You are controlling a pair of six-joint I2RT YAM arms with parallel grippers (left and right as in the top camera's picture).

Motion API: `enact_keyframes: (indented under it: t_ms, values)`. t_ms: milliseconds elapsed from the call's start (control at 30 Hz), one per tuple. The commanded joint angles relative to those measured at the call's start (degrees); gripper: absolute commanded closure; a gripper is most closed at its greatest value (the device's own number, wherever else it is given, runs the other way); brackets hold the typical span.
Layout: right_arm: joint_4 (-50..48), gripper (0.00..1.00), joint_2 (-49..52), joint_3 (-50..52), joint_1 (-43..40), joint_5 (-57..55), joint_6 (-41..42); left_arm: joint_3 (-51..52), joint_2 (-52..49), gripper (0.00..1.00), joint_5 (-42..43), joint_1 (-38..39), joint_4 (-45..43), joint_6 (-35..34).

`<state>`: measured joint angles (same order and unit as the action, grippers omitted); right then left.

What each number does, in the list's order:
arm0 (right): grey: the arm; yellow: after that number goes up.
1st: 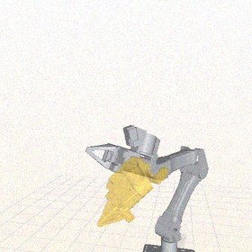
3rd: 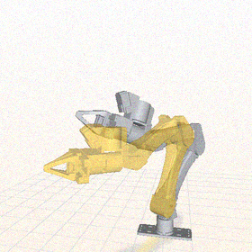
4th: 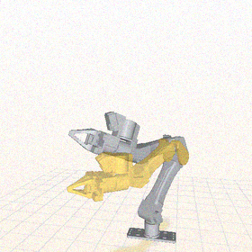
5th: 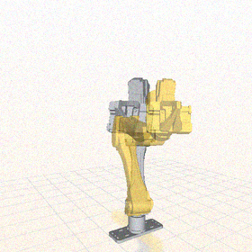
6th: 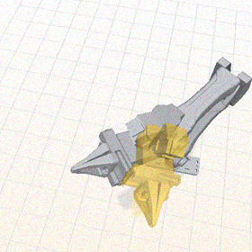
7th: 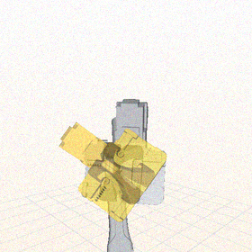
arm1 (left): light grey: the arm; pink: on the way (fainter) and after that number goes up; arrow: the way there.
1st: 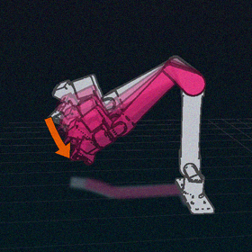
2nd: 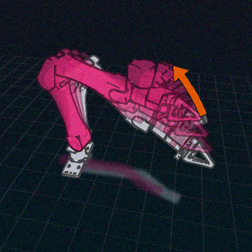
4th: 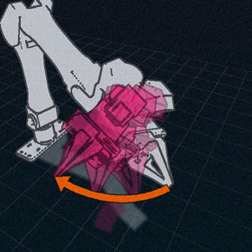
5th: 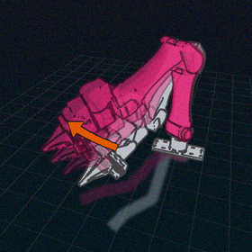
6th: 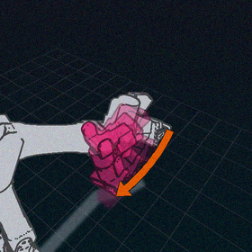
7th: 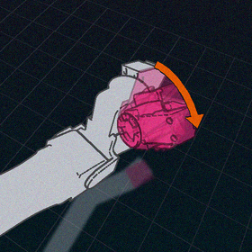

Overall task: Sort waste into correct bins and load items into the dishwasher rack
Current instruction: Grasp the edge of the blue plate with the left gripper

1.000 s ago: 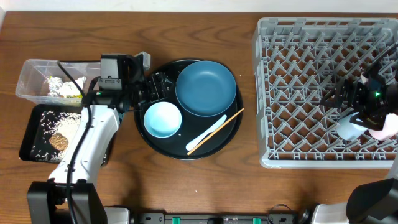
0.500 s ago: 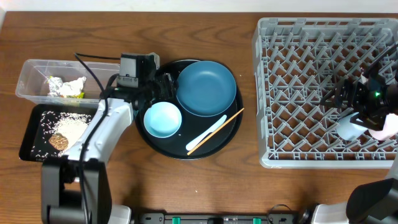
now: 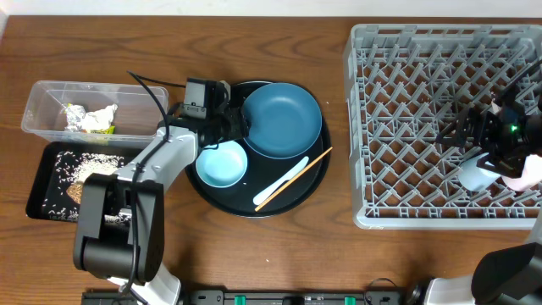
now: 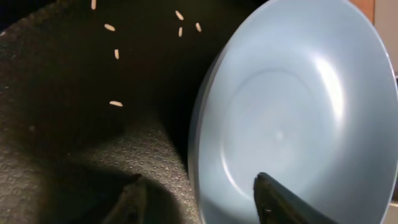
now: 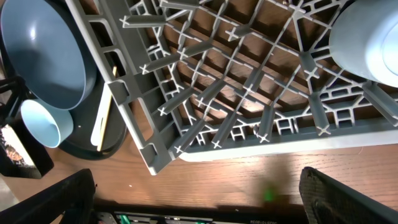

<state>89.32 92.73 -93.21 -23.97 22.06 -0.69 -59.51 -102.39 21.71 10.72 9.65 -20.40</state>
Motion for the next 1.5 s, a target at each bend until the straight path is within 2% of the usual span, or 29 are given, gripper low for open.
enact_keyframes:
  t_ms: [0, 333, 500, 1300, 1333, 1400, 1433, 1467]
  values:
    - [0.1, 0.01, -0.6, -0.7, 0.4, 0.0, -0.9, -0.5, -0.3, 0.47, -0.8, 0.9, -0.2, 0.0]
    - [0.1, 0.01, -0.6, -0.7, 0.4, 0.0, -0.9, -0.5, -0.4, 0.49, -6.0, 3.5, -0.2, 0.0]
    - [0.1, 0.01, -0.6, -0.7, 0.4, 0.0, -0.9, -0.3, -0.4, 0.64, -6.0, 3.6, -0.1, 0.0]
    - [0.1, 0.01, -0.6, -0.7, 0.4, 0.0, -0.9, 0.0, -3.2, 0.64, -7.4, 3.6, -0.6, 0.0]
    - [0.1, 0.01, -0.6, -0.7, 0.4, 0.0, -0.9, 0.0, -3.2, 0.69, -7.4, 3.6, -0.7, 0.0]
    - [0.1, 0.01, -0.6, -0.7, 0.4, 0.0, -0.9, 0.0, -3.0, 0.89, -7.4, 3.6, -1.3, 0.0]
    - [0.1, 0.01, -0.6, -0.7, 0.4, 0.0, -0.9, 0.0, -2.7, 0.94, -7.4, 3.6, -1.6, 0.0]
    - [0.1, 0.01, -0.6, -0.7, 0.4, 0.0, -0.9, -0.1, -2.3, 0.94, -7.4, 3.6, -1.7, 0.0]
